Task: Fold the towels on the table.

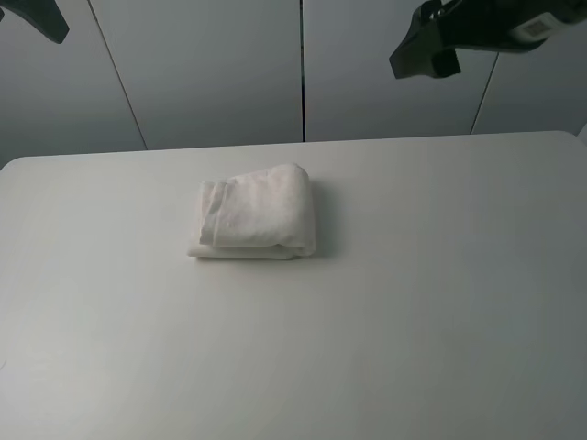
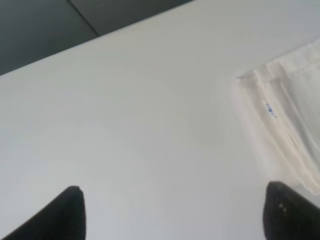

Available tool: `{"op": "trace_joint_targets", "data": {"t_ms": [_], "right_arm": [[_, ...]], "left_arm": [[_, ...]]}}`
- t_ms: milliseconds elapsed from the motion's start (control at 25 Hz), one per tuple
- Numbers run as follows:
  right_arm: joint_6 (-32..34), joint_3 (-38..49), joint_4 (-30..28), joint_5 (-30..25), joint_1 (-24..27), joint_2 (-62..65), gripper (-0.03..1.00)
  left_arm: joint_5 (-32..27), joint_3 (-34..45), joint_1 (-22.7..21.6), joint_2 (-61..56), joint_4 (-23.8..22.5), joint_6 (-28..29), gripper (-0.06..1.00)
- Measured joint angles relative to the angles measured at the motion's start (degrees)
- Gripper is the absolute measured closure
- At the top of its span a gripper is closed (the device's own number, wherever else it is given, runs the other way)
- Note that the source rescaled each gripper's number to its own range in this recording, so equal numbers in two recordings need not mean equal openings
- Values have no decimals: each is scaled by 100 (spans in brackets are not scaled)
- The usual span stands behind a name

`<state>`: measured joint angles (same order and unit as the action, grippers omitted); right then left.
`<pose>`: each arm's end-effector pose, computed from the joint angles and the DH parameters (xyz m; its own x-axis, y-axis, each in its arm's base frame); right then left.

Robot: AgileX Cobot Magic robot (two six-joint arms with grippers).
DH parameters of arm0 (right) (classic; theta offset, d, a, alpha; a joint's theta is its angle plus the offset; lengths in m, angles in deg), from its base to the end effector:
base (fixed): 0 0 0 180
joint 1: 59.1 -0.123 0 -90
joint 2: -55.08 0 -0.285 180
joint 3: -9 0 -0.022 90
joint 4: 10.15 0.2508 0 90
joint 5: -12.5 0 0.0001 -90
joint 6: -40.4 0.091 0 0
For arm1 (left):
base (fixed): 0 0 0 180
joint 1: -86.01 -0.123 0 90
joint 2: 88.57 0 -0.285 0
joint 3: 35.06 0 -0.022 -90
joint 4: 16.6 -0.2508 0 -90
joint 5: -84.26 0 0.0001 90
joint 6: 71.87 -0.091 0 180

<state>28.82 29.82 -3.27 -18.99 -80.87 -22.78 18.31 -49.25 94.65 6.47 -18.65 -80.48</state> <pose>0.2401 0.1020 0.3271 -0.5526 -0.3275 -0.7664 -0.4720 0.8809 -0.0362 0.3157 -0.0450 0.3924 -0.7942 0.2866 -0.5359 0.2664 0.9568 0.1169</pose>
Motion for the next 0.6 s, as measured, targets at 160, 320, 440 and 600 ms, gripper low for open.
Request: {"op": "trace_joint_targets", "data": {"t_ms": [160,320,440,600], "right_arm": [[754,810,-747,-273,0,864,-3],[1158,1328,-1224,-964,0,1627,-3],[1223,1549,-1202,-1414,0,2312,-3],[1245,1593,-1170,-2087,0,3386,-3]], "left_arm": [[466,1281,0,-970,169,100,3],[688,2464,0,-1803,169,227,3],[849,3260,0,-2499,169,252,3],[919,4031,0,-3404,169,394,3]]}}
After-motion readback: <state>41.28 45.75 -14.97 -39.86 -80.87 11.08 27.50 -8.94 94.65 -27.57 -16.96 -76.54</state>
